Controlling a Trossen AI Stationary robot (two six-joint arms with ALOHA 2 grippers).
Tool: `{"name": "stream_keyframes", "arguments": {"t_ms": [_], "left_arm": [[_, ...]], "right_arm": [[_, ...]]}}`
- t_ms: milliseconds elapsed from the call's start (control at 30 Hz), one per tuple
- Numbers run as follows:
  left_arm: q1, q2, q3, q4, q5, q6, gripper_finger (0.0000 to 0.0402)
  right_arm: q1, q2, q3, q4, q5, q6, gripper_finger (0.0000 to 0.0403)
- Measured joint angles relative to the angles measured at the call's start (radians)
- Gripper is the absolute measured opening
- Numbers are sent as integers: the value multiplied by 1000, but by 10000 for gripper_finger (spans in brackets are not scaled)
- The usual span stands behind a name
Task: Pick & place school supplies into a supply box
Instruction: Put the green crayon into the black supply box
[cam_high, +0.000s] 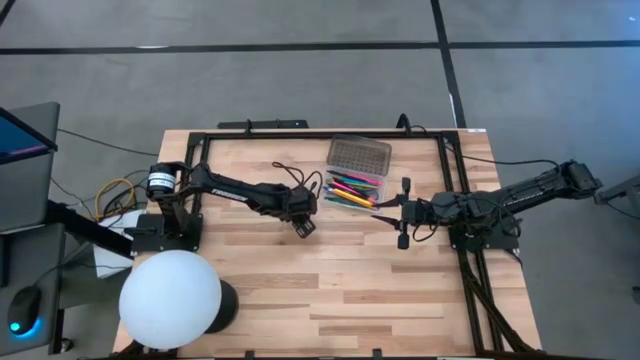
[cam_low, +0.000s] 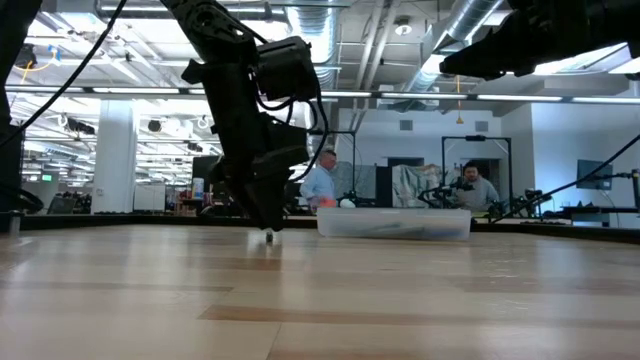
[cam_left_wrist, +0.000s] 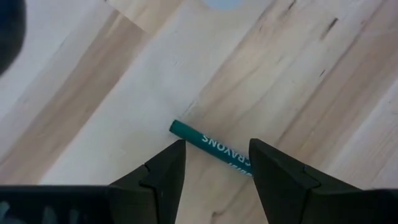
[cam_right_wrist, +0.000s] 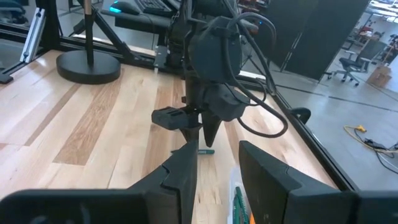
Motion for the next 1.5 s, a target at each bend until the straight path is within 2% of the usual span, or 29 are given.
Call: {"name": "stream_keyframes", "arguments": {"t_ms": [500, 900, 1133, 1300, 1500], "left_arm": [[-2, -2, -48, 8, 12, -39, 174], [-6, -5, -45, -115, 98, 78, 173], [-7, -4, -46, -135, 116, 226, 172], [-9, -3, -47, -134, 116, 341, 152], [-10, -2, -47, -134, 131, 447, 101]], "right_arm": [[0, 0, 0, 0, 0, 0, 111], [0, 0, 0, 0, 0, 0, 111], [0, 0, 0, 0, 0, 0, 111], [0, 0, 0, 0, 0, 0, 111], [0, 0, 0, 0, 0, 0, 111]]}}
